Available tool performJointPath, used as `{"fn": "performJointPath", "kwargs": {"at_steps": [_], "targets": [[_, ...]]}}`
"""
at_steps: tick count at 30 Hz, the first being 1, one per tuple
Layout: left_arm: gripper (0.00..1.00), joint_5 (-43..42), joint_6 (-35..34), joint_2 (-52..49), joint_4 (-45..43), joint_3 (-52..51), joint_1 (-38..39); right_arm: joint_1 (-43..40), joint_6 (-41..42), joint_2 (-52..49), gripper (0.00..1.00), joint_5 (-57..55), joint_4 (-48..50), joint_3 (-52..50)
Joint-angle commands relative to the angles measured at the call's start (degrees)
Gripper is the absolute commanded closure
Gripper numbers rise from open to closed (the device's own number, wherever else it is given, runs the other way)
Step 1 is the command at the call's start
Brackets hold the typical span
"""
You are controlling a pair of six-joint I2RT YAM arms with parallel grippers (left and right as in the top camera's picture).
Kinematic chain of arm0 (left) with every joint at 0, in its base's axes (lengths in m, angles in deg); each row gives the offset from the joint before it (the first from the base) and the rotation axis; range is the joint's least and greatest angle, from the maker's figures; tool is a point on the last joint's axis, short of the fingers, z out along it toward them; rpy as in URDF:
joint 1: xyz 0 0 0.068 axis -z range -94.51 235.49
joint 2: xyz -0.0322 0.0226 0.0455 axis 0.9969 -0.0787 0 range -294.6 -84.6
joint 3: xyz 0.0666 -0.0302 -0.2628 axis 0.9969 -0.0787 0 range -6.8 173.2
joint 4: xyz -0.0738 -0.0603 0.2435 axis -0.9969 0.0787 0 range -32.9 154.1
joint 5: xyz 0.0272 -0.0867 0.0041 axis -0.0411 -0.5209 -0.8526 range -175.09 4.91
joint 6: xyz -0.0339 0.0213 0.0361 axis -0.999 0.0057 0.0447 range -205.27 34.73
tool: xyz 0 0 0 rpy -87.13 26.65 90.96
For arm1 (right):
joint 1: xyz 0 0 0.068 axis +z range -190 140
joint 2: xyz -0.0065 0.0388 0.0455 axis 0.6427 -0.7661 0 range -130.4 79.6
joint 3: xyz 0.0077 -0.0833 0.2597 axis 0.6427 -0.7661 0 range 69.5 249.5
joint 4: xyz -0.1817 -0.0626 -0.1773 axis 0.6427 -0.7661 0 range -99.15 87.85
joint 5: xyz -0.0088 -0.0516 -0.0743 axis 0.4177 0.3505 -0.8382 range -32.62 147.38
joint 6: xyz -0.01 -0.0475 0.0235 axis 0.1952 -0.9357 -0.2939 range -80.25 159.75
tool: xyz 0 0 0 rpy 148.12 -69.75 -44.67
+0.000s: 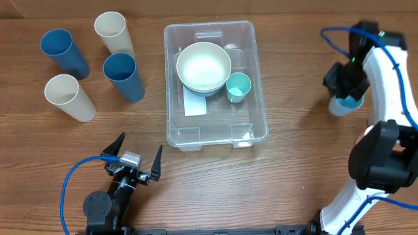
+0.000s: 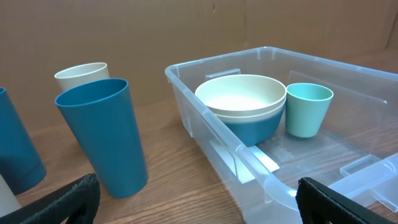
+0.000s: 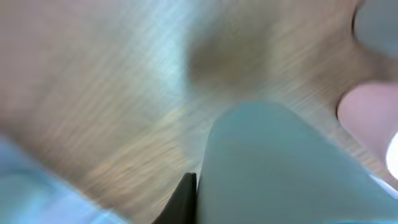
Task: Pack container
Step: 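Move the right gripper to the light-blue cup and grasp it, then lower the light-blue cup into the mint cup in the bin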
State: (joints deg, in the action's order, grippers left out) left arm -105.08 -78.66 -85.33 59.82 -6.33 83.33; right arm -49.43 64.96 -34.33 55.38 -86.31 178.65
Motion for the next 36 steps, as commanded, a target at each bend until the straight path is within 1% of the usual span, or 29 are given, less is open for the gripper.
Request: {"fn": "performJointPath", "kwargs": {"at_steps": [1,3,4,6,10,13,16,21,24,28,32,33,34,36], "targets": [[0.0,-0.81,0.46,0.48,-0.02,-0.2,-0.46,4.5,-1.68,1.44,0.96,0.63,-4.98,13.2],[0.0,-0.83,0.46,0.48,-0.02,-0.2,-0.46,9.38,-2.4,1.44,0.96,0.66,-8.68,20.33],[0.0,-0.81,0.46,0.48,-0.02,-0.2,-0.46,11.47,-2.75,1.44,0.96,0.59,-9.46,22.18],[0.0,-0.83,0.46,0.48,-0.02,-0.2,-0.46,18.88,-3.19,1.44,0.96,0.55,-10.34,25.62],[0.0,-0.81,0.46,0.48,-0.02,-0.2,-0.46,29.97,-3.08,1.18,0.96,-2.8,-9.73,25.16],[0.0,-0.83,0.46,0.48,-0.02,-0.2,-0.46,34.8,-2.91,0.48,0.96,-4.0,-8.79,23.54],[0.0,-0.83,0.46,0.48,-0.02,-0.2,-0.46,37.64,-2.97,-1.18,0.96,-4.02,-6.99,20.74],[0.0,-0.83,0.46,0.48,-0.02,-0.2,-0.46,38.75,-3.34,-1.92,0.96,-3.98,1.03,11.74],[0.0,-0.83,0.46,0.48,-0.02,-0.2,-0.46,38.73,-6.36,-1.95,0.96,-3.74,6.08,7.65],[0.0,-0.81,0.46,0.48,-0.02,-0.2,-0.46,38.73,-8.13,-1.99,0.96,-3.74,10.08,5.64],[0.0,-0.81,0.46,0.48,-0.02,-0.2,-0.46,38.73,-8.13,-1.99,0.96,-3.76,11.26,5.62],[0.0,-0.81,0.46,0.48,-0.02,-0.2,-0.46,38.73,-8.15,-1.99,0.93,-3.76,11.47,5.6],[0.0,-0.83,0.46,0.48,-0.02,-0.2,-0.46,38.71,-8.13,-2.05,0.85,-3.76,11.65,5.6],[0.0,-0.83,0.46,0.48,-0.02,-0.2,-0.46,38.66,-8.13,-2.05,0.59,-3.78,11.76,5.6]]}}
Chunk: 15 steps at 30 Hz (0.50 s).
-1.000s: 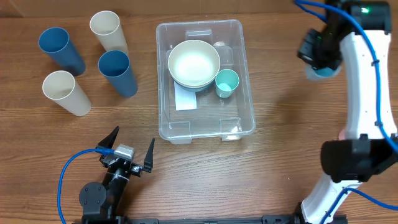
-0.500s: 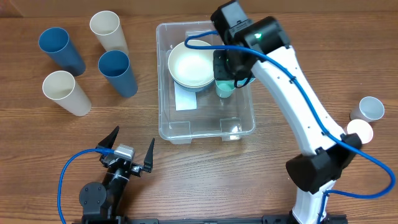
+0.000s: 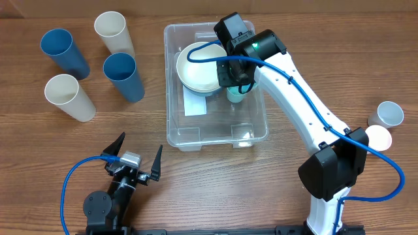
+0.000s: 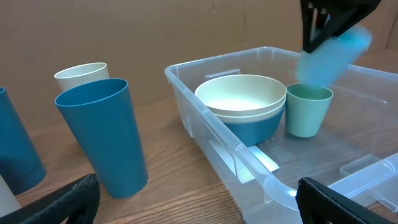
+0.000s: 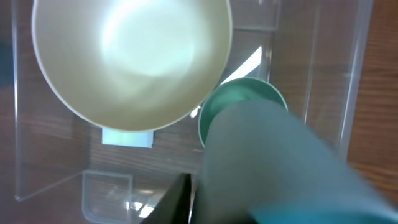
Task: Pack container
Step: 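Lower the light-blue cup into the mint cup in the bin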
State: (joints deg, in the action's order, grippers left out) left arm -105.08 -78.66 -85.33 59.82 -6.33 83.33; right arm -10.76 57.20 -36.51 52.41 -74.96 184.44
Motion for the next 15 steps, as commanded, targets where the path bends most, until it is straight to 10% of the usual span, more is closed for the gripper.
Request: {"fn": "performJointPath", "kwargs": {"at_steps": [1,15], "targets": [[0.0,-0.83,0.46,0.48,-0.02,-0.2,-0.46,0.0,-0.37,0.13,0.57,-0.81,0.39,-0.2],[0.0,-0.83,0.46,0.48,-0.02,-0.2,-0.46,-6.64,0.76,5.09,0.47,-3.48,-10.4,8.55]]}}
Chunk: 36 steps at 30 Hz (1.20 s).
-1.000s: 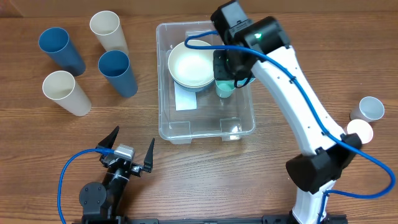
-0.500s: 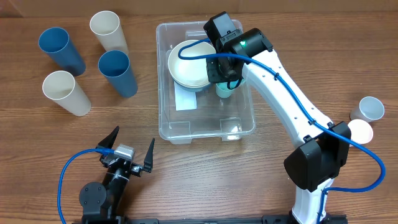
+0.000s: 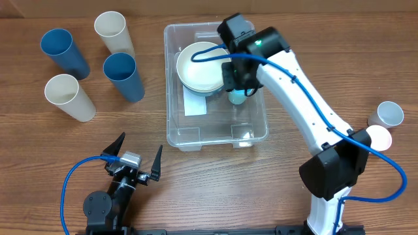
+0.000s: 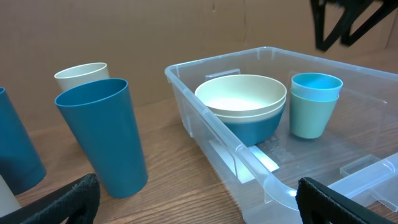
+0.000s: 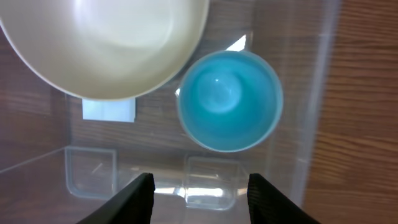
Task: Pack container
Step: 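Lower the light-blue cup into the mint cup in the bin, then move the right gripper to the grey cup and grasp it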
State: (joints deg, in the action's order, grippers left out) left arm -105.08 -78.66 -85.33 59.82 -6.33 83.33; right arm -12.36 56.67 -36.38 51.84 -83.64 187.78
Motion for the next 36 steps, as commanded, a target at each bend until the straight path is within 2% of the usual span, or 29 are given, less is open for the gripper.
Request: {"fn": "performJointPath", "kwargs": {"at_steps": [1,5,7,9,13,17,25,36], "targets": [[0.0,-0.83,0.46,0.48,-0.02,-0.2,-0.46,-6.84,1.31,5.64,0.45,-3.02,-2.47,5.7],[0.0,-0.83,0.46,0.48,-0.02,-0.2,-0.46,-20.79,4.0,7.45,0.43,-3.02,-5.01,6.1],[0.0,-0.83,0.46,0.48,-0.02,-0.2,-0.46,-29.35,6.08,7.19,0.38,-2.01,-4.87,6.08],[0.0,-0.83,0.46,0.48,-0.02,-0.2,-0.46,-37.55,6.05,6.69,0.37,-0.13,-3.67,6.08],[0.0,-0.81,0.46,0.48,-0.02,-0.2,-0.46,-48.22,5.11,3.85,0.38,-0.17,0.13,5.86],[0.0,-0.81,0.46,0.48,-0.02,-0.2,-0.46,-52.48,4.35,-0.83,0.36,-0.46,1.75,5.7],[0.0,-0.81,0.46,0.48,-0.02,-0.2,-0.46,-58.42,10.4,-5.51,0.38,-1.01,3.41,0.81],[0.0,-0.83,0.46,0.48,-0.02,-0.2,-0.46,-59.32,16.37,-5.55,0.41,-0.35,5.7,-11.28]]}}
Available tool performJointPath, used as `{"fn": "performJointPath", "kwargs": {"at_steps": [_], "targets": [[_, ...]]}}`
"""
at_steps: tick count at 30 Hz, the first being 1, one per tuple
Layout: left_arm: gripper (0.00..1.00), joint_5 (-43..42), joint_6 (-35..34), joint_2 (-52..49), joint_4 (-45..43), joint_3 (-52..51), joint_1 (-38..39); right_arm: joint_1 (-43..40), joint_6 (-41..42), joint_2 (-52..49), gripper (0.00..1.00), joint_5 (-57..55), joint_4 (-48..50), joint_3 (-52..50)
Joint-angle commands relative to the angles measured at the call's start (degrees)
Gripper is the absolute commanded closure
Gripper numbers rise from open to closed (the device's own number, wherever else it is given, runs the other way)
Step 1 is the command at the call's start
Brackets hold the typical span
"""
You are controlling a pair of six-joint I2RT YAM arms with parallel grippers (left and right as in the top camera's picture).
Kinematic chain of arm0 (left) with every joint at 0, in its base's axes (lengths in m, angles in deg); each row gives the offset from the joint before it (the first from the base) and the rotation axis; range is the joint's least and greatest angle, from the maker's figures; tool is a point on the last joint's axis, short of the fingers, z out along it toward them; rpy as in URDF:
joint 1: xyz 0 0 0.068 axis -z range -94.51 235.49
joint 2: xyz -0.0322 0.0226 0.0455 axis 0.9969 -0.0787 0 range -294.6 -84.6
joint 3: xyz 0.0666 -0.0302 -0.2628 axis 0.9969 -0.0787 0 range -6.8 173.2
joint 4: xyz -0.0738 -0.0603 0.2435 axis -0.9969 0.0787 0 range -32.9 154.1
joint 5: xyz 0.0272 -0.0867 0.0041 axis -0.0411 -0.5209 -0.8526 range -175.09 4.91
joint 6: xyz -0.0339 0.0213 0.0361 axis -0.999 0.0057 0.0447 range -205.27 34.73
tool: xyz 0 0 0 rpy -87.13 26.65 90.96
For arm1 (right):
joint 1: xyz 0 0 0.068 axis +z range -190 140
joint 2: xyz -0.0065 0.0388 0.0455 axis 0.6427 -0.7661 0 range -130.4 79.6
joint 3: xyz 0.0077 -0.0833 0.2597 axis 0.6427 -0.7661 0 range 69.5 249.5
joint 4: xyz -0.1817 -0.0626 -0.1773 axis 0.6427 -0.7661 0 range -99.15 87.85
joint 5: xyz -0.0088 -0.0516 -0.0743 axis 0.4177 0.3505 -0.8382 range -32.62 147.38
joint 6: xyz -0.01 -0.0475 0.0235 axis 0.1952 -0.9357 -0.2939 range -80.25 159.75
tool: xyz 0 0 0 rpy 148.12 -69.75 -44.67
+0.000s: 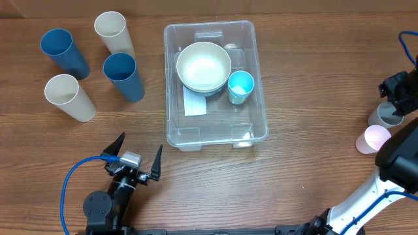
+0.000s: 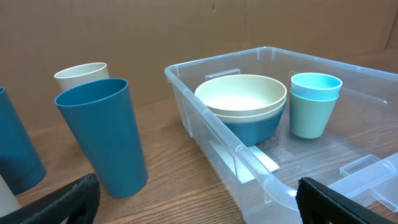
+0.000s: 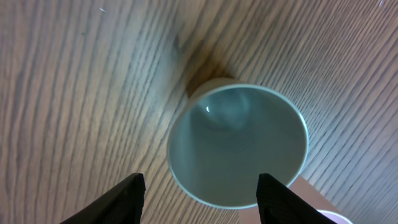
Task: Pack container
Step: 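Move the right gripper to the grey cup and grasp it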
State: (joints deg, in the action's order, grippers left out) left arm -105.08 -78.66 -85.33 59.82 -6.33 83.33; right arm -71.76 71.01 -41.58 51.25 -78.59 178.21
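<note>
The clear container [image 1: 171, 85] stands mid-table and holds a cream bowl [image 1: 203, 67] stacked in a blue one, plus a light blue cup [image 1: 240, 87] nested in a teal cup [image 2: 308, 118]. At the far right edge, my right gripper [image 1: 397, 91] hangs open just above a grey cup [image 3: 237, 143], its fingers [image 3: 118, 199] spread to either side of the rim. A pink cup [image 1: 371, 139] stands next to the grey one. My left gripper [image 1: 134, 163] rests open near the front edge, holding nothing, facing the container [image 2: 249, 168].
Two tall blue cups [image 1: 124, 77] [image 1: 63, 53] and two tall cream cups [image 1: 113, 32] [image 1: 68, 98] stand upright at the back left. A white label [image 1: 194, 104] lies on the container floor. The right arm's base and blue cable sit at the front right.
My right gripper was open over the light blue cup inside the container; now it is at the far right, open over the grey cup. The left arm has not moved.
My right gripper was shut on the light blue cup at the table's right side. Then it held that cup over the teal cup in the container. Then the cup sat nested in the teal one, gripper open above. Now the gripper is over the grey cup.
</note>
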Motion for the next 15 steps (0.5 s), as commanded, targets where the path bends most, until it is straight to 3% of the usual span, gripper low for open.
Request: {"fn": "performJointPath", "kwargs": {"at_steps": [1,7,8,11,13,15], "targets": [[0.0,-0.83,0.46,0.48,-0.02,-0.2,-0.46,0.09,2.01,-0.35,0.41,0.24,1.62,-2.75],[0.0,-0.81,0.46,0.48,-0.02,-0.2,-0.46,0.09,1.99,-0.35,0.44,0.44,8.46,-8.22],[0.0,-0.81,0.46,0.48,-0.02,-0.2,-0.46,0.09,1.97,-0.35,0.48,0.42,9.05,-8.52],[0.0,-0.81,0.46,0.48,-0.02,-0.2,-0.46,0.15,1.99,-0.35,0.8,0.46,9.62,-8.61],[0.0,-0.83,0.46,0.48,-0.02,-0.2,-0.46,0.2,1.97,-0.35,0.93,0.7,9.81,-8.61],[0.0,-0.83,0.46,0.48,-0.02,-0.2,-0.46,0.2,1.97,-0.35,0.96,1.09,10.01,-8.61]]}}
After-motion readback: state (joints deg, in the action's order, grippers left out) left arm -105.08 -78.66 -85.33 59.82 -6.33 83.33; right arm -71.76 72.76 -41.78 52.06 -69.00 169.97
